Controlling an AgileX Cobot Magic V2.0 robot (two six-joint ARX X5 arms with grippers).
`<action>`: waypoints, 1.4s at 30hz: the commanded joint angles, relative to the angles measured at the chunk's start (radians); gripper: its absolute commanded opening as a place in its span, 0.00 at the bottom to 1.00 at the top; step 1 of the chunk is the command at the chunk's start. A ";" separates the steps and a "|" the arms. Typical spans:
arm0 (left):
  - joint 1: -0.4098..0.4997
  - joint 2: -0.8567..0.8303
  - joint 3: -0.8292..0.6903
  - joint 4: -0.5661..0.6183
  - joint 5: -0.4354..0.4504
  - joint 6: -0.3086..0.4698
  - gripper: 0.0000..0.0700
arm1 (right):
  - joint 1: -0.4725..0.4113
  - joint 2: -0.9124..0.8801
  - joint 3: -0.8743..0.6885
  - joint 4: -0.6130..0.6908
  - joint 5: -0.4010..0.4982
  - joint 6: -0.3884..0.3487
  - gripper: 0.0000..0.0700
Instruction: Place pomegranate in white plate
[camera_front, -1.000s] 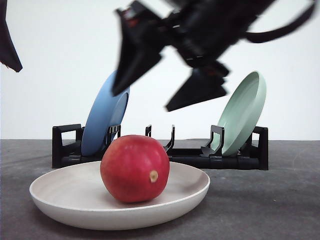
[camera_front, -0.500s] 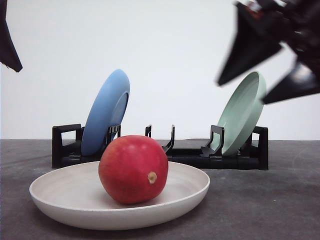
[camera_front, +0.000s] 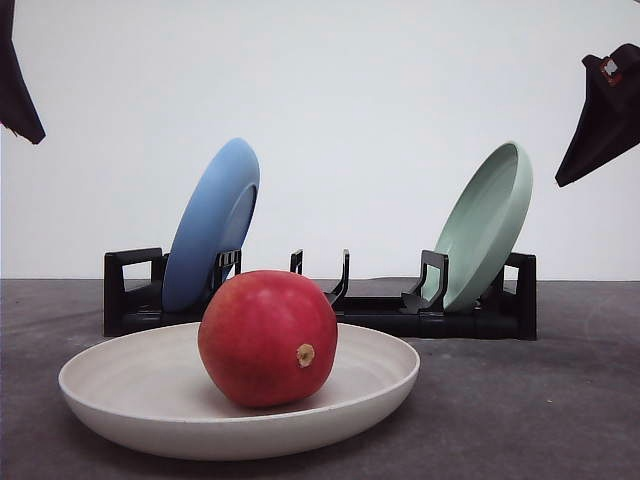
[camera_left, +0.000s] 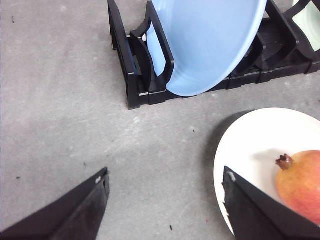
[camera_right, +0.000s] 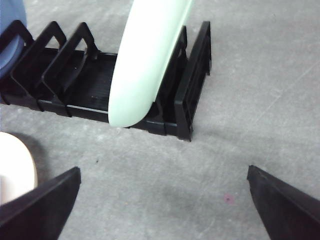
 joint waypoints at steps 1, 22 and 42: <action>-0.001 0.006 0.019 -0.001 0.001 -0.023 0.62 | 0.001 0.008 -0.001 0.001 -0.004 0.014 0.97; -0.001 0.006 0.019 0.010 -0.001 -0.086 0.00 | 0.001 0.008 -0.001 0.001 -0.008 0.009 0.02; 0.128 -0.260 -0.340 0.331 -0.006 -0.011 0.00 | 0.001 0.008 -0.001 0.014 -0.008 0.009 0.02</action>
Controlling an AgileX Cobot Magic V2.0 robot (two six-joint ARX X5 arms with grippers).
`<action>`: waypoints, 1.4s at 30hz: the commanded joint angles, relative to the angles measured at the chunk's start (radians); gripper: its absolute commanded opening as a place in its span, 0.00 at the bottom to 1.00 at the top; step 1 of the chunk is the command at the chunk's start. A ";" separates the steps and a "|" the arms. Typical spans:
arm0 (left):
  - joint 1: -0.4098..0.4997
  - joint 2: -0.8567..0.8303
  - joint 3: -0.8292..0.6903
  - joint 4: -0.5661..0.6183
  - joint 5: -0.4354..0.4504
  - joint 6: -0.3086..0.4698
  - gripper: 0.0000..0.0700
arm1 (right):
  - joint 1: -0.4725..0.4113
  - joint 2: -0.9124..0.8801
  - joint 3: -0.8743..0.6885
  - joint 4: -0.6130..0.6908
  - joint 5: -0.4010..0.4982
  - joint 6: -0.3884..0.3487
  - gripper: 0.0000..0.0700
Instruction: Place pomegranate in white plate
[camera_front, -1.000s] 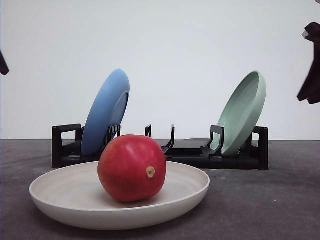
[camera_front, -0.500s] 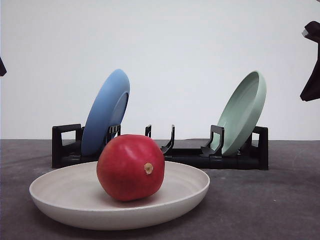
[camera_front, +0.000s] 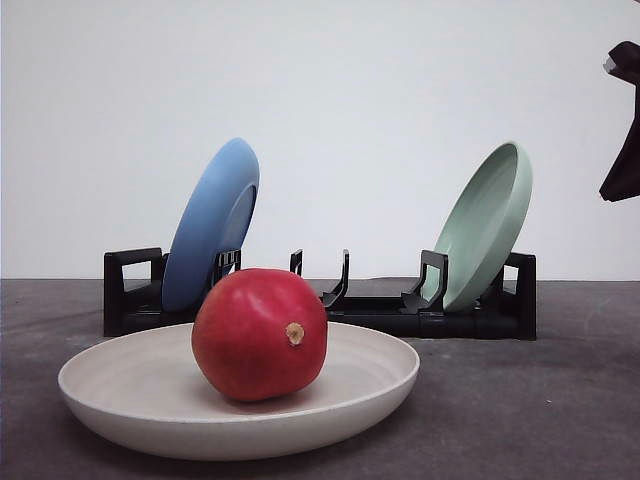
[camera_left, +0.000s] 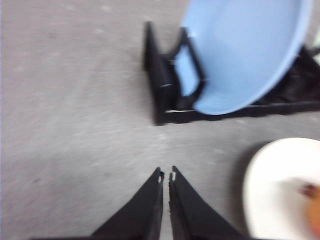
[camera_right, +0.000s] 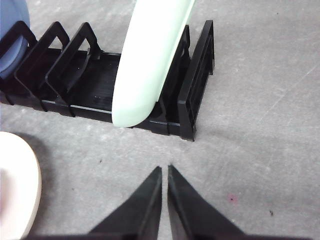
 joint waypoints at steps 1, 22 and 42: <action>0.023 -0.063 -0.057 0.050 -0.004 0.030 0.00 | 0.001 0.008 -0.001 0.011 -0.003 0.006 0.02; 0.220 -0.604 -0.415 0.130 -0.004 0.072 0.00 | 0.001 0.008 -0.001 0.011 -0.003 0.006 0.02; 0.124 -0.604 -0.421 0.128 -0.037 0.093 0.00 | 0.001 0.008 -0.001 0.011 -0.003 0.006 0.02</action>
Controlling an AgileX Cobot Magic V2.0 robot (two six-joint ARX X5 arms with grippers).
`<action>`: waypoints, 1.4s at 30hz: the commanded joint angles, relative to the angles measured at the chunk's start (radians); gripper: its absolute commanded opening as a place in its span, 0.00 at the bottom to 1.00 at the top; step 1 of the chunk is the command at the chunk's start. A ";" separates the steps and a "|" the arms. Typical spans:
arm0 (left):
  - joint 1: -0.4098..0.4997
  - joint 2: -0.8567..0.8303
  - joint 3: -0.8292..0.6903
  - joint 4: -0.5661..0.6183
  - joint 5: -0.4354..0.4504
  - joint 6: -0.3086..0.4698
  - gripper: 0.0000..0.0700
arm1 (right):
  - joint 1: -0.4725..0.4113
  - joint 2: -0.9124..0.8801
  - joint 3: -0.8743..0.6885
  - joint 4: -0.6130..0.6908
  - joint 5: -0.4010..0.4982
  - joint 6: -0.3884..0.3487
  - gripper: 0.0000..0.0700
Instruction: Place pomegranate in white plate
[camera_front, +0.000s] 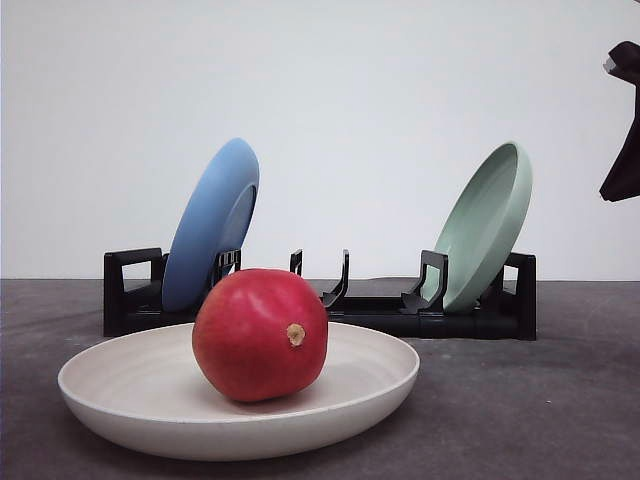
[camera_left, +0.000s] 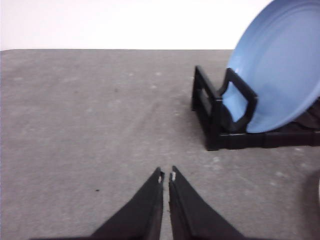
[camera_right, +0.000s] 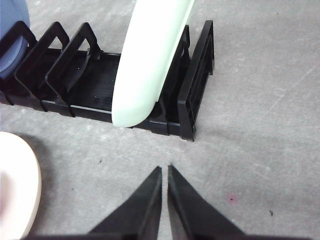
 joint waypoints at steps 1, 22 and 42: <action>0.000 -0.002 -0.012 -0.003 -0.013 0.007 0.00 | 0.001 0.008 -0.001 0.011 -0.003 0.006 0.02; 0.000 -0.002 -0.012 -0.002 -0.015 0.007 0.00 | 0.001 0.008 -0.001 0.009 -0.002 0.001 0.02; 0.000 -0.002 -0.012 -0.002 -0.015 0.007 0.00 | -0.080 -0.574 -0.392 0.124 0.327 -0.052 0.02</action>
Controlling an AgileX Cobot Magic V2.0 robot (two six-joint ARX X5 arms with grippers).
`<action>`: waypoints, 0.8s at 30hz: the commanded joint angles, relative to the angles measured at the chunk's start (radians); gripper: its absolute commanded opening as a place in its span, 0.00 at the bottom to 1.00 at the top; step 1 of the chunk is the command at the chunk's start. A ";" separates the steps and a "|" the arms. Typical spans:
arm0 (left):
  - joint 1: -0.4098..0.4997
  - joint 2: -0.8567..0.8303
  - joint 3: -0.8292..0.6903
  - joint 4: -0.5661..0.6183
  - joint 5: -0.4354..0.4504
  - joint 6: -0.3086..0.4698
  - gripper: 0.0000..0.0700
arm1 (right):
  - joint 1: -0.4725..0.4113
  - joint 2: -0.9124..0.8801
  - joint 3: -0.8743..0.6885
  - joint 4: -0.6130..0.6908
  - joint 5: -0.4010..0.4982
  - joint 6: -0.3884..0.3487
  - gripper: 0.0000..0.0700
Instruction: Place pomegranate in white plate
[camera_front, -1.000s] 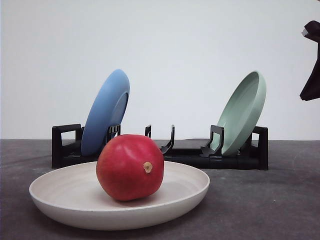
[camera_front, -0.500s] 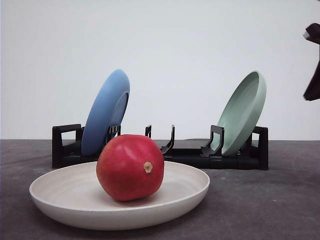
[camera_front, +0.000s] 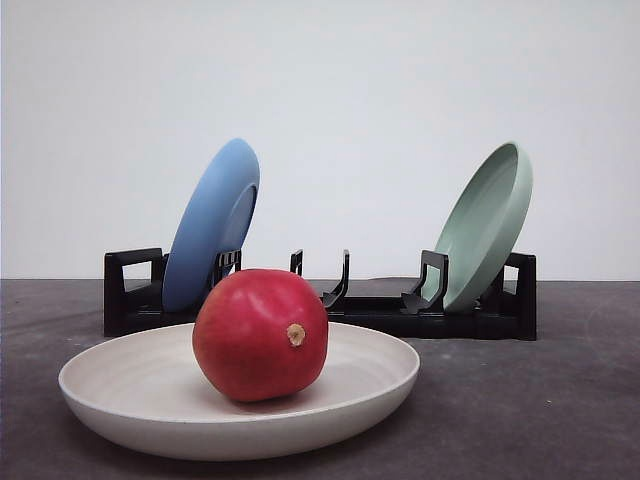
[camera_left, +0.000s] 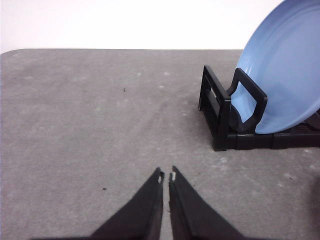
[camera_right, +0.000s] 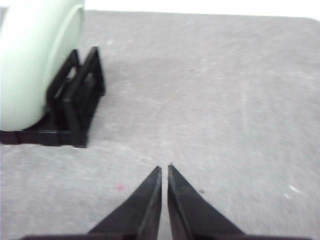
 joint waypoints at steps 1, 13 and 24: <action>0.000 -0.002 -0.011 -0.002 -0.002 0.007 0.00 | -0.007 -0.052 -0.026 0.015 0.002 0.011 0.02; 0.000 -0.002 -0.011 -0.002 -0.002 0.007 0.00 | -0.017 -0.329 -0.154 0.015 0.001 0.011 0.02; 0.000 -0.002 -0.011 -0.002 -0.002 0.007 0.00 | -0.020 -0.356 -0.162 0.009 0.001 0.021 0.02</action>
